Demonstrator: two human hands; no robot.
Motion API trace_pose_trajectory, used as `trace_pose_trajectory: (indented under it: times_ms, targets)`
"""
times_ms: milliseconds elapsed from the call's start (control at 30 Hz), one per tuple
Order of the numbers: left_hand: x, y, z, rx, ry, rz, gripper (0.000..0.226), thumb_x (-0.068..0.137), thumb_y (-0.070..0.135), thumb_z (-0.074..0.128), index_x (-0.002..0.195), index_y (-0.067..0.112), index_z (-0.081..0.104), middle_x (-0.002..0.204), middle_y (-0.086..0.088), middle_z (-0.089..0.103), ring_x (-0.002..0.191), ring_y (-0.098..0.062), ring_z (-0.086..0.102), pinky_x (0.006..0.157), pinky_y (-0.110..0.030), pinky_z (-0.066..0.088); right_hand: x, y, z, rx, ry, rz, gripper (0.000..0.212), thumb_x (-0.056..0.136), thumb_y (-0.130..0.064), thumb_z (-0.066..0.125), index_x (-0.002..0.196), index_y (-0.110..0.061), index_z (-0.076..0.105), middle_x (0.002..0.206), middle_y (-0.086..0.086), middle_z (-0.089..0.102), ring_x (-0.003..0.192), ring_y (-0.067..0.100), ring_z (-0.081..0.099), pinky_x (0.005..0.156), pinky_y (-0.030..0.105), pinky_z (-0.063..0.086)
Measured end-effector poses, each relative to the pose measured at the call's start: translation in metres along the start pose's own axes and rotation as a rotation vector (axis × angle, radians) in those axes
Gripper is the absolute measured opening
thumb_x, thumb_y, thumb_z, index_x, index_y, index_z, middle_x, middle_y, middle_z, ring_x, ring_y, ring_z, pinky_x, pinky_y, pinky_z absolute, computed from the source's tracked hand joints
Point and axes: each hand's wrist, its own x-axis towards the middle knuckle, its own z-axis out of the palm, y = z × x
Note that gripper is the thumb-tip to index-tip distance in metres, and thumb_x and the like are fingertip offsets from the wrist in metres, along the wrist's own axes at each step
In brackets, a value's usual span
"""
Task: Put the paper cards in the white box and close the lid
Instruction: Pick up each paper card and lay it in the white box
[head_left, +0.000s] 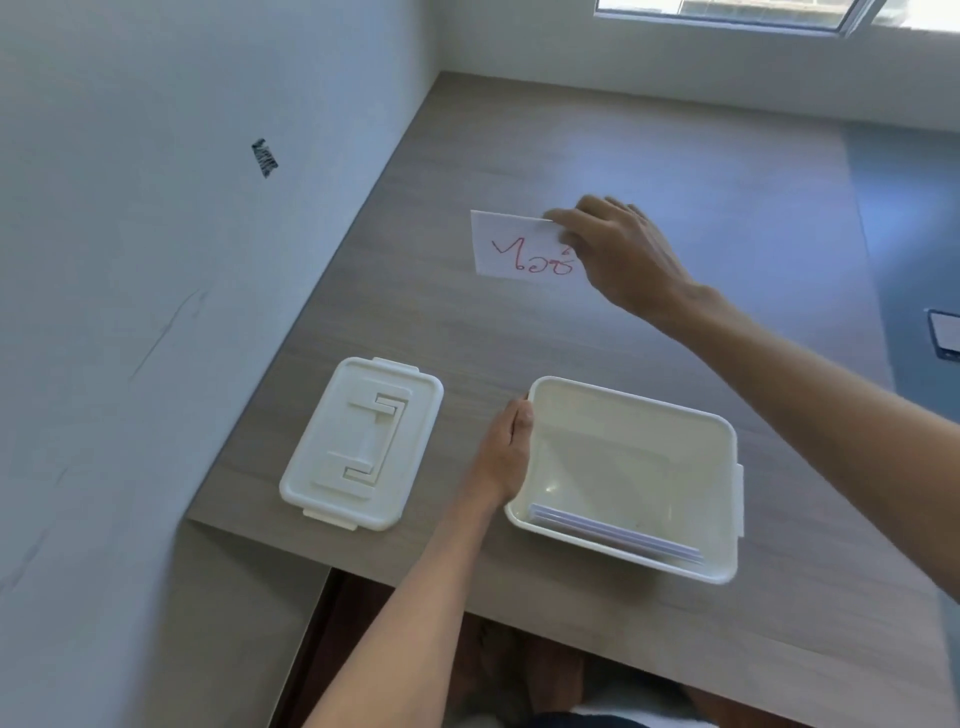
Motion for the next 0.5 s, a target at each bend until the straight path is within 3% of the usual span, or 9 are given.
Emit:
trace_pose_trajectory:
  times_ms: [67,100,167,233,500]
  targets:
    - [-0.003,0.005,-0.001,-0.010,-0.016,-0.006,0.027,0.107,0.032,0.027,0.093,0.026,0.049,0.088,0.013,0.048,0.073,0.006,0.045,0.079,-0.022,0.036,-0.033,-0.007,-0.025,0.020,0.055,0.040,0.033,0.097,-0.009,0.053,0.128,-0.012,0.062,0.099,0.010,0.065,0.088,0.032,0.059,0.077,0.041,0.047]
    - [-0.005,0.006,-0.001,-0.015,-0.026,-0.009,0.028,0.108,0.033,0.026,0.107,0.029,0.054,0.100,0.015,0.053,0.082,0.011,0.049,0.083,-0.017,0.035,-0.050,-0.011,-0.035,0.019,0.071,0.060,0.033,0.097,-0.009,0.054,0.128,-0.012,0.063,0.097,0.009,0.065,0.086,0.031,0.058,0.077,0.041,0.046]
    - [-0.007,0.006,-0.002,-0.017,-0.033,-0.003,0.040,0.108,0.035,0.024,0.133,0.025,0.052,0.124,0.014,0.055,0.114,0.007,0.050,0.095,-0.016,0.031,-0.084,-0.019,-0.053,0.022,0.085,0.104,0.033,0.096,-0.008,0.057,0.128,-0.013,0.063,0.096,0.006,0.064,0.085,0.029,0.058,0.077,0.040,0.046]
    - [-0.006,0.006,-0.003,-0.005,-0.032,-0.015,0.047,0.107,0.037,0.023,0.147,0.021,0.044,0.140,0.013,0.049,0.134,-0.001,0.041,0.104,-0.016,0.024,-0.117,-0.027,-0.068,0.044,0.087,0.166,0.032,0.095,-0.007,0.058,0.126,-0.014,0.065,0.095,0.004,0.064,0.086,0.029,0.059,0.077,0.039,0.046]
    - [-0.006,0.010,-0.001,-0.007,-0.022,-0.006,0.046,0.109,0.031,0.023,0.148,0.016,0.042,0.127,0.019,0.040,0.120,0.005,0.033,0.089,-0.005,0.021,-0.226,-0.062,-0.068,0.140,0.027,0.313,0.039,0.088,0.002,0.063,0.122,-0.016,0.068,0.091,0.000,0.063,0.087,0.026,0.062,0.076,0.044,0.048]
